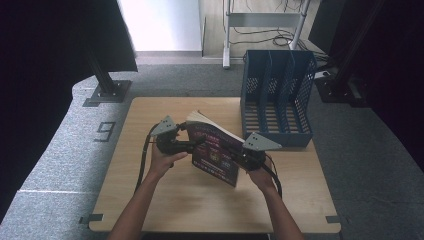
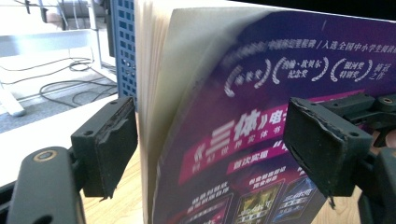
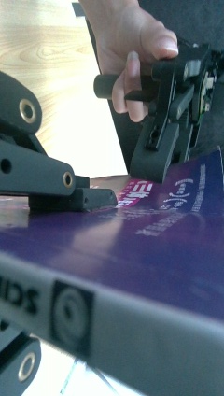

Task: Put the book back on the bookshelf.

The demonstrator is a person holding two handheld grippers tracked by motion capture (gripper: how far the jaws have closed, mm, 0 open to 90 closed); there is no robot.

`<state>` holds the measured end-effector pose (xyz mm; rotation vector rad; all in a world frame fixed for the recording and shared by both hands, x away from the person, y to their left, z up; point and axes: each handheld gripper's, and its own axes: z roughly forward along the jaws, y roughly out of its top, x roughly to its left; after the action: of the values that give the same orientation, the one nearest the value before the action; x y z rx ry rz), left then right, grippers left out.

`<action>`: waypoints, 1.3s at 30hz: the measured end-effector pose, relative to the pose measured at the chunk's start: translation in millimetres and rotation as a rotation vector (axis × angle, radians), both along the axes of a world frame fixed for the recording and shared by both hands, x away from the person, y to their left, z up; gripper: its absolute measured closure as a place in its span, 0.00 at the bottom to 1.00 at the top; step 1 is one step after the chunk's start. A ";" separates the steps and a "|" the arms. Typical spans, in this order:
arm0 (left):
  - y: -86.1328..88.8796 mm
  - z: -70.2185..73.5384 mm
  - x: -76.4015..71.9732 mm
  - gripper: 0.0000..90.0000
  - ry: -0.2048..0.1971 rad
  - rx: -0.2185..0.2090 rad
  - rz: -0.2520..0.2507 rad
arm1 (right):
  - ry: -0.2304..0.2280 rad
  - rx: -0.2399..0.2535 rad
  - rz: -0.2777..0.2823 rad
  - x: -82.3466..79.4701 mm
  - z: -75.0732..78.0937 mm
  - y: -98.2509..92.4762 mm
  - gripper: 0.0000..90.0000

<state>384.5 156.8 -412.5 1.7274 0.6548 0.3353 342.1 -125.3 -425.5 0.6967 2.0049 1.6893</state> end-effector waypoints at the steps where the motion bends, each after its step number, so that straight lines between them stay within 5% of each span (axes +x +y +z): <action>1: 0.0 0.0 0.0 0.20 0.000 0.000 0.000 | 0.002 0.004 -0.005 0.3 -0.2 -0.1 0.90; 8: 14.2 -9.6 -9.0 0.20 0.015 0.040 0.061 | 0.012 0.022 -0.034 1.1 -1.2 0.1 0.91; 25: 36.2 -40.4 -35.8 0.21 0.058 0.046 0.127 | 0.019 0.046 -0.088 1.7 -2.6 1.5 0.91; 39: 57.9 -69.1 -59.1 0.21 0.159 0.107 0.191 | 0.026 0.055 -0.127 1.8 5.3 5.5 0.91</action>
<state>325.4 214.7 -481.6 1.8099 0.9363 0.3735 343.9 -119.8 -420.3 0.8512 1.8951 1.6738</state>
